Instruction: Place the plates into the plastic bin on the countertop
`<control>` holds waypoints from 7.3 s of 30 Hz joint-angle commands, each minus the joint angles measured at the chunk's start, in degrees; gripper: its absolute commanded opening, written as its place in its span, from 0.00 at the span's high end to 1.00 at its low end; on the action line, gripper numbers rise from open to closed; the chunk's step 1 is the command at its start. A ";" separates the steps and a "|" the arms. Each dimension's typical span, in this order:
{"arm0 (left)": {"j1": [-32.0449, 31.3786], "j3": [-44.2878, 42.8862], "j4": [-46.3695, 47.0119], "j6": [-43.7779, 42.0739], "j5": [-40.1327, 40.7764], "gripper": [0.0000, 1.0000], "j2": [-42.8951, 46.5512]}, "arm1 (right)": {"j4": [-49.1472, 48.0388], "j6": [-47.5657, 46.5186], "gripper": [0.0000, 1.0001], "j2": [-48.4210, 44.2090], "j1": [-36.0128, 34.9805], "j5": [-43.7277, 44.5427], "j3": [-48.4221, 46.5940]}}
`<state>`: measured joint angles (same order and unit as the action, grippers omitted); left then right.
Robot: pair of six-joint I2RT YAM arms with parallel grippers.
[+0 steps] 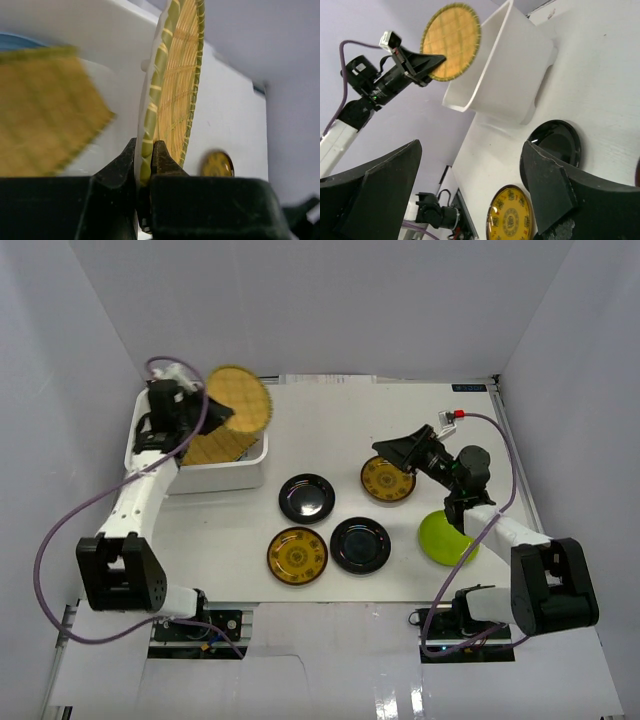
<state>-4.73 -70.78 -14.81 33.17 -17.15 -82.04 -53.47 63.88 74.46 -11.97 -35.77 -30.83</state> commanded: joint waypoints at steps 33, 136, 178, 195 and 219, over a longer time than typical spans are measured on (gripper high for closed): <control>14.67 4.16 0.13 2.96 4.75 0.02 12.07 | 44.86 -38.83 0.31 -1.50 -9.48 23.28 -5.83; 12.20 0.38 -12.09 -3.28 19.08 1.00 5.67 | 54.18 -34.52 0.92 -25.07 -10.36 6.14 -11.52; -1.77 -16.32 -2.77 -0.21 9.94 0.02 12.07 | 48.90 -40.32 0.92 64.39 -39.35 43.59 -102.49; -6.08 -2.08 -4.44 0.32 2.83 0.02 24.10 | 44.24 -46.91 0.41 61.00 -41.38 48.51 -97.14; -48.44 32.54 -3.65 13.93 43.86 0.23 23.50 | 58.74 -36.89 0.78 -32.96 0.96 40.89 8.31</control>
<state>-52.27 -40.12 -19.29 43.35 15.88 -58.85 1.17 26.17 46.50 -16.08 10.83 -24.71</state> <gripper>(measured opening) 0.761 0.206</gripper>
